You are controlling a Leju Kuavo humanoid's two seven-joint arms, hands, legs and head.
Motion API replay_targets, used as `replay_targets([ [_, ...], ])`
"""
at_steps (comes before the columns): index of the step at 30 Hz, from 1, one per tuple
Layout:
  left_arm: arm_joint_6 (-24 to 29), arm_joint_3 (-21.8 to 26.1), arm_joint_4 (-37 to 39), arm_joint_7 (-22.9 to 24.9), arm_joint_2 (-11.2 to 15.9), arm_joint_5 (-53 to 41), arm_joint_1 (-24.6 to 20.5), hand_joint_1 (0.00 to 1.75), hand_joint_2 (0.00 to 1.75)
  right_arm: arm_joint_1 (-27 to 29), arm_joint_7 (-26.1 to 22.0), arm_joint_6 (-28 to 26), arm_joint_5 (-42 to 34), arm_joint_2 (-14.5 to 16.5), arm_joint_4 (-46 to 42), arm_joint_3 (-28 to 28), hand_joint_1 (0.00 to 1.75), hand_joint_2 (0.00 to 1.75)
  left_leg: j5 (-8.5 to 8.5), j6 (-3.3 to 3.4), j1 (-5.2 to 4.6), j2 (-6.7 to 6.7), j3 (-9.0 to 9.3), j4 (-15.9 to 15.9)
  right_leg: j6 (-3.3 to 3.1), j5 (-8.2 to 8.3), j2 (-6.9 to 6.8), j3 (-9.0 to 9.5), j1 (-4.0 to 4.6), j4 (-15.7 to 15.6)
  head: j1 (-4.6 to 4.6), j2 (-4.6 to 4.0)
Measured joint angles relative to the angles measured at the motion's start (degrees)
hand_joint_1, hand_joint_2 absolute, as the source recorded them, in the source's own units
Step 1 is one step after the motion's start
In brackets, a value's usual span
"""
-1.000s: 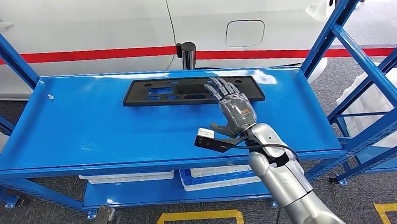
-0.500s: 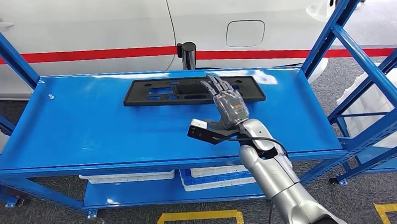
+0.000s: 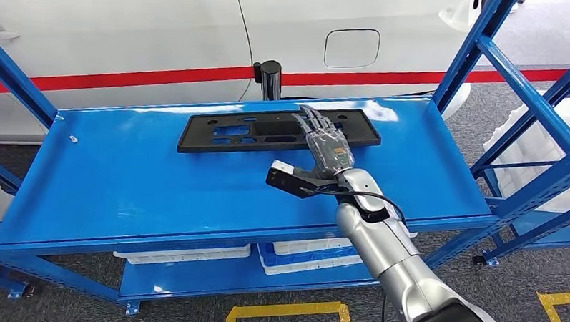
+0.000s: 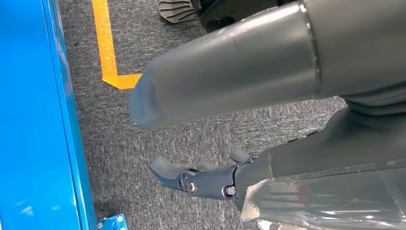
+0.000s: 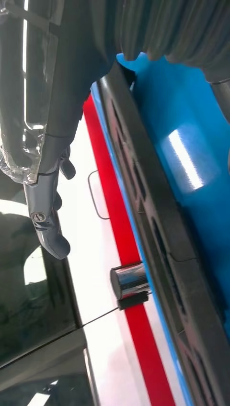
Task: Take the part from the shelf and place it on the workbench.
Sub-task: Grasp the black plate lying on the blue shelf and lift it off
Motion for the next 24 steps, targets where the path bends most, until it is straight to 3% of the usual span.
replay_targets([
  [7, 0.40, 1.09, 0.03, 0.01, 0.21, 0.10, 0.04, 0.00, 0.00, -2.77, 2.51, -1.50, 3.80, 3.61, 8.19, -1.46, 0.00, 1.75, 0.03, -0.02, 0.00, 0.00, 0.10, 0.00, 0.00, 0.00, 0.00, 0.01, 0.01, 0.00, 0.00, 0.00],
  [18, 0.52, 2.29, 0.13, 0.94, 0.40, 0.10, 0.04, 0.00, 0.00, -6.17, 3.39, -5.60, 7.85, 6.85, 17.00, -4.28, 0.03, 1.75, 0.02, -0.01, -0.02, 0.00, 0.09, 0.01, 0.00, 0.00, 0.00, 0.00, 0.00, 0.01, 0.00, 0.00],
  [19, 0.57, 2.40, 0.16, 0.97, 0.44, 0.10, 0.04, 0.00, 0.00, -6.50, 3.22, -5.99, 8.02, 7.08, 17.67, -4.60, 0.12, 1.75, 0.02, -0.01, -0.02, 0.00, 0.09, 0.01, 0.00, 0.00, 0.00, 0.01, 0.00, 0.01, 0.01, 0.00],
  [23, 1.15, 3.08, 0.26, 0.99, 0.61, 0.12, 0.05, 0.00, 0.00, -7.82, 1.95, -8.19, 8.82, 8.15, 19.81, -6.21, 1.37, 1.75, 0.02, -0.01, -0.01, 0.00, 0.09, 0.01, 0.00, 0.00, 0.00, 0.00, 0.00, 0.01, 0.00, 0.00],
  [24, 1.35, 3.31, 0.28, 1.01, 0.63, 0.15, 0.06, 0.00, 0.00, -8.14, 1.54, -8.75, 9.04, 8.47, 20.18, -6.57, 1.51, 1.75, 0.02, -0.01, -0.01, 0.00, 0.10, 0.01, 0.00, 0.00, 0.01, 0.00, 0.00, 0.01, 0.00, 0.00],
])
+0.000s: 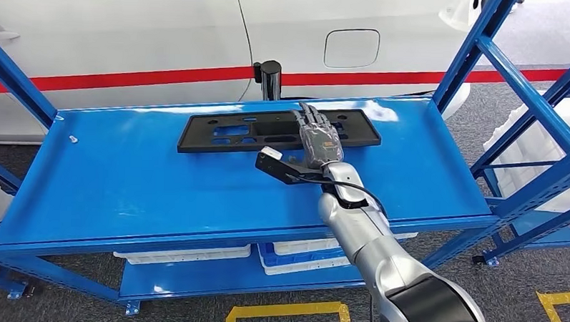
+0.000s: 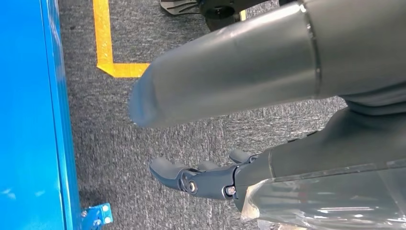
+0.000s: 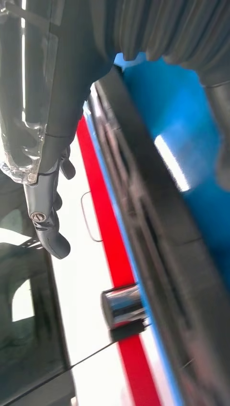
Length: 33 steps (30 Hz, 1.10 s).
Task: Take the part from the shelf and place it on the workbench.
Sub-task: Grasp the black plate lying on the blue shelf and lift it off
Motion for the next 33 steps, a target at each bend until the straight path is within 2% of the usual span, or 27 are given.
replay_targets([
  [4, 0.51, 0.60, 0.14, 0.08, 0.03, 0.18, 0.06, 0.00, 0.00, -0.93, -1.32, -1.18, 0.89, 1.26, 1.13, -0.70, 1.69, 1.75, 0.00, -0.01, 0.01, 0.00, 0.01, 0.00, 0.00, 0.00, 0.00, 0.00, 0.01, 0.00, 0.00, 0.00],
  [7, 0.91, 1.00, 0.25, 0.06, 0.03, 0.37, 0.20, 0.00, 0.00, -1.23, -1.85, -1.28, 1.29, 2.17, 1.74, -0.85, 1.74, 1.75, 0.01, -0.01, 0.01, 0.00, 0.01, -0.01, 0.00, 0.00, 0.00, 0.00, 0.01, 0.01, 0.00, 0.00],
  [16, 1.22, 2.28, 0.27, -0.80, 0.03, 0.99, 1.02, 0.00, 0.00, -2.55, -3.08, -2.04, 1.61, 3.75, 2.84, -1.42, 1.75, 1.75, 0.00, 0.00, -0.01, 0.00, 0.02, 0.00, 0.00, -0.01, 0.00, 0.01, 0.01, 0.01, 0.00, 0.00],
  [33, 1.93, 3.41, 0.27, -1.65, 0.03, 0.91, 1.32, 0.00, 0.00, -2.86, -3.23, -2.63, 2.64, 4.05, 2.43, -2.11, 1.75, 1.75, 0.00, 0.00, -0.01, 0.00, 0.20, 0.00, 0.00, -0.01, 0.00, 0.22, 0.00, 0.00, 0.00, 0.00],
])
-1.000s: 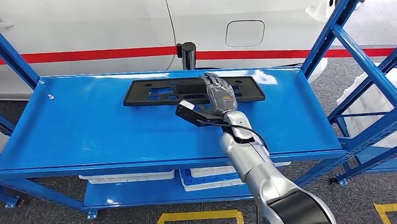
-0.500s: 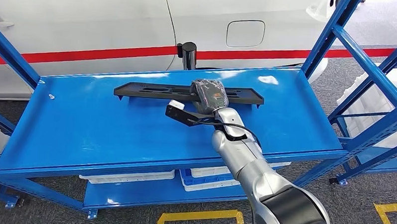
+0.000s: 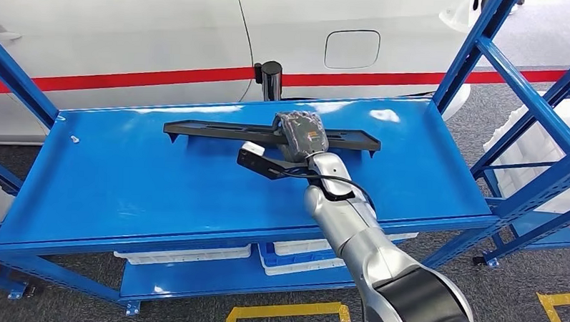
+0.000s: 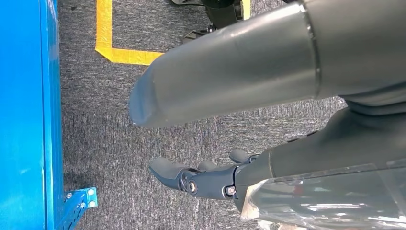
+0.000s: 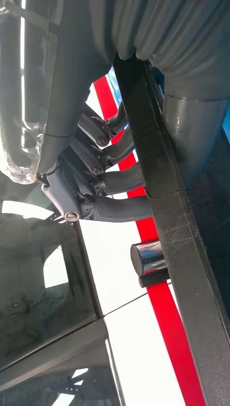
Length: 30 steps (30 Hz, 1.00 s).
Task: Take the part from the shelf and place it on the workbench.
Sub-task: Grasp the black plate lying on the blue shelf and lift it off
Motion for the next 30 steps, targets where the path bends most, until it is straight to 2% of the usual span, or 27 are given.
replay_targets([
  [3, 0.38, 0.02, 0.00, -0.23, 0.00, -0.17, 0.02, 0.00, 0.00, 0.09, -0.11, -0.08, 0.17, -0.01, -0.37, -0.03, 1.75, 1.75, 0.00, 0.00, 0.00, 0.00, 0.02, 0.00, 0.00, 0.00, 0.00, 0.01, 0.00, 0.00, 0.00, 0.00],
  [6, 3.02, 0.02, 0.00, -1.90, -0.01, -1.14, 0.10, 0.00, 0.00, 0.88, -0.36, -0.13, 1.15, -0.15, -2.99, -0.18, 1.75, 1.75, 0.00, 0.00, 0.00, 0.00, 0.02, 0.01, 0.00, 0.00, 0.00, 0.00, 0.00, 0.00, 0.00, 0.00],
  [10, 5.40, 0.21, 0.00, -4.82, -0.01, -1.73, 0.15, 0.00, 0.00, 2.69, 0.88, 3.12, 3.72, -1.25, -13.19, -0.56, 1.75, 1.75, 0.00, 0.00, -0.01, -0.01, -0.02, 0.01, 0.00, 0.00, 0.00, -0.05, 0.00, 0.00, 0.00, 0.00],
  [14, 2.99, 0.41, 0.00, -4.95, -0.01, -2.14, 0.10, 0.00, 1.75, 2.04, 2.89, 9.41, 5.55, -4.08, -25.28, -0.60, 1.75, 1.75, 0.00, 0.00, -0.07, -0.01, -0.05, 0.02, 0.00, 0.00, 0.00, -0.09, -0.01, 0.00, 0.00, 0.00],
  [19, 1.80, 0.37, 0.00, -4.91, -0.27, -3.55, -0.66, 0.00, 1.75, -2.51, 3.47, 14.31, 5.01, -9.09, -34.83, -0.72, 1.75, 1.75, -0.01, 0.02, -0.19, -0.01, -0.05, 0.02, 0.01, 0.01, 0.00, -0.08, -0.07, -0.01, 0.01, 0.00],
  [24, 1.45, 0.29, 0.00, -4.87, -0.53, -4.11, -1.70, 0.00, 1.75, -6.51, 3.21, 16.03, 2.60, -12.75, -37.67, -0.29, 1.75, 1.75, -0.01, 0.03, -0.21, 0.00, -0.01, 0.02, 0.02, 0.02, 0.01, -0.07, -0.17, 0.00, 0.00, 0.00],
  [25, 1.40, 0.29, 0.00, -4.87, -0.57, -4.14, -1.82, 0.00, 1.31, -7.03, 3.21, 16.09, 2.34, -13.23, -37.79, -0.12, 1.75, 1.75, -0.01, 0.03, -0.21, 0.00, -0.01, 0.02, 0.02, 0.02, 0.01, -0.07, -0.16, 0.00, 0.00, 0.00],
  [28, 0.97, 0.28, 0.00, -4.91, -0.67, -4.09, -2.05, 0.00, 1.31, -7.80, 3.25, 16.02, 1.52, -14.40, -37.95, 0.41, 1.75, 1.75, -0.01, 0.03, -0.20, 0.00, -0.01, 0.02, 0.02, 0.02, 0.01, -0.07, -0.16, 0.00, 0.00, 0.00],
  [29, 0.90, 0.28, 0.00, -4.93, -0.69, -4.06, -2.14, 0.00, 1.75, -7.92, 3.30, 15.94, 1.01, -14.85, -37.96, 0.66, 1.75, 1.75, -0.01, 0.03, -0.20, 0.00, -0.01, 0.02, 0.02, 0.02, 0.01, -0.07, -0.16, 0.00, 0.00, 0.00],
  [30, 1.01, 0.28, 0.00, -4.92, -0.72, -4.04, -2.22, 0.00, 1.75, -8.04, 3.39, 15.82, 0.37, -15.35, -37.96, 0.97, 1.75, 1.75, -0.01, 0.03, -0.20, 0.00, -0.01, 0.02, 0.02, 0.01, 0.01, -0.07, -0.16, 0.00, 0.00, 0.00],
])
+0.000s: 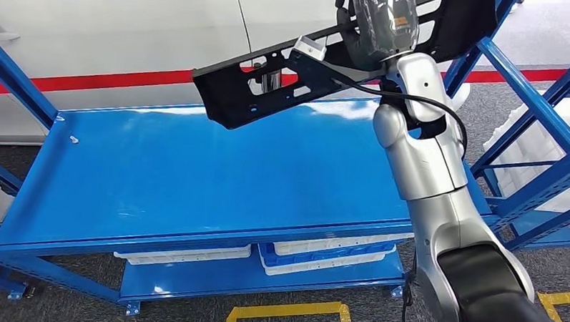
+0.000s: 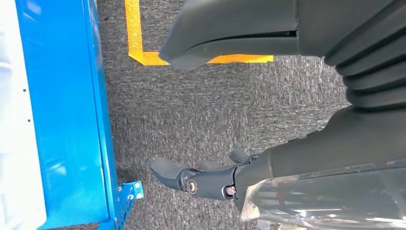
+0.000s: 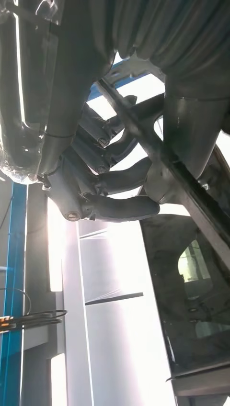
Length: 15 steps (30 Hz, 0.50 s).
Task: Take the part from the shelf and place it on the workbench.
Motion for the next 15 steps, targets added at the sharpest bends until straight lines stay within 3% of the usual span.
replay_targets([
  [8, 1.45, 1.01, 0.00, 0.49, -0.23, 1.89, -0.21, 0.00, 1.75, -0.31, 1.16, -1.25, -4.19, -3.83, 0.28, 3.45, 1.75, 1.75, 0.00, 0.00, -0.01, 0.00, -0.02, 0.00, 0.00, 0.00, 0.00, 0.00, 0.00, 0.00, 0.00, 0.00],
  [12, -3.53, 1.29, 0.00, 1.68, -0.26, 2.72, -0.27, 0.00, 1.75, -0.69, 2.98, 3.74, -6.93, -4.47, 1.09, 4.50, 1.75, 1.75, -0.01, 0.01, -0.01, 0.00, -0.03, 0.00, 0.00, 0.00, 0.00, 0.00, 0.00, 0.00, 0.00, 0.00],
  [15, -7.82, 1.90, -0.01, -0.11, -0.31, 3.84, -0.31, 0.00, 1.75, -0.89, 3.67, 5.93, -9.51, -5.11, 1.96, 5.26, 1.75, 1.75, 0.00, 0.01, -0.01, 0.00, -0.03, 0.00, 0.00, 0.00, 0.00, 0.00, 0.00, 0.00, 0.01, 0.00],
])
